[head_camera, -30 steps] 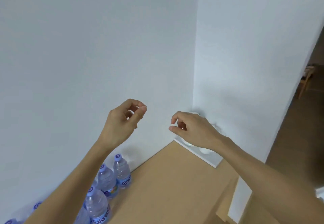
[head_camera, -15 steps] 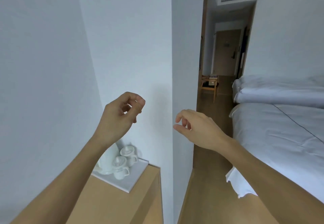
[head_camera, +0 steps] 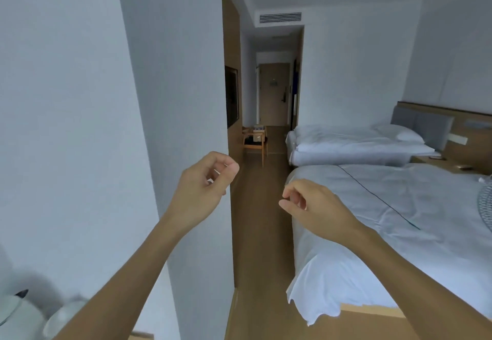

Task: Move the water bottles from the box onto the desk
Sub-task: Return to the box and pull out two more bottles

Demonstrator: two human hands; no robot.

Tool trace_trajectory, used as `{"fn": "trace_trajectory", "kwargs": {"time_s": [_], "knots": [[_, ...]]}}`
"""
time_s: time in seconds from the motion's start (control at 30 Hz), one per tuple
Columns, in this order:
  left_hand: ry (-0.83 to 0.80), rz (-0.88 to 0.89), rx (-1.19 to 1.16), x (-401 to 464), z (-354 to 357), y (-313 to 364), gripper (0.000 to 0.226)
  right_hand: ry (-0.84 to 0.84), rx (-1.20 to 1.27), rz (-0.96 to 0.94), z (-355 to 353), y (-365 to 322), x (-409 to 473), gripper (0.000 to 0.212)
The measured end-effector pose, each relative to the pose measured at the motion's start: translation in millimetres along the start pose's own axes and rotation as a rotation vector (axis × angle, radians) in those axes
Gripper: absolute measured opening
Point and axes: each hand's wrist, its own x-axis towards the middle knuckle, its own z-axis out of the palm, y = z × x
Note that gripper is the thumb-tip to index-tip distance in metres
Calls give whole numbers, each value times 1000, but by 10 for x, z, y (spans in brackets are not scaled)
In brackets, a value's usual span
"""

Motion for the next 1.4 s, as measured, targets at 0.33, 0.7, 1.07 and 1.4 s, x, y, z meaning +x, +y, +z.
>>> {"fn": "trace_trajectory", "kwargs": {"time_s": [0.33, 0.7, 1.07, 1.4], "knots": [[-69, 18, -59, 1707, 931, -905, 10, 31, -77, 107, 251, 1102, 1474, 17], [-112, -25, -50, 3171, 1992, -2027, 12, 5, -33, 176, 882, 2410, 2883, 16], [-101, -4, -24, 5226, 2999, -2967, 9, 9, 0, 106, 1249, 3998, 5088, 12], [-71, -55, -42, 6782, 3723, -4178, 7, -46, -9, 69, 1903, 5071, 6843, 12]]}}
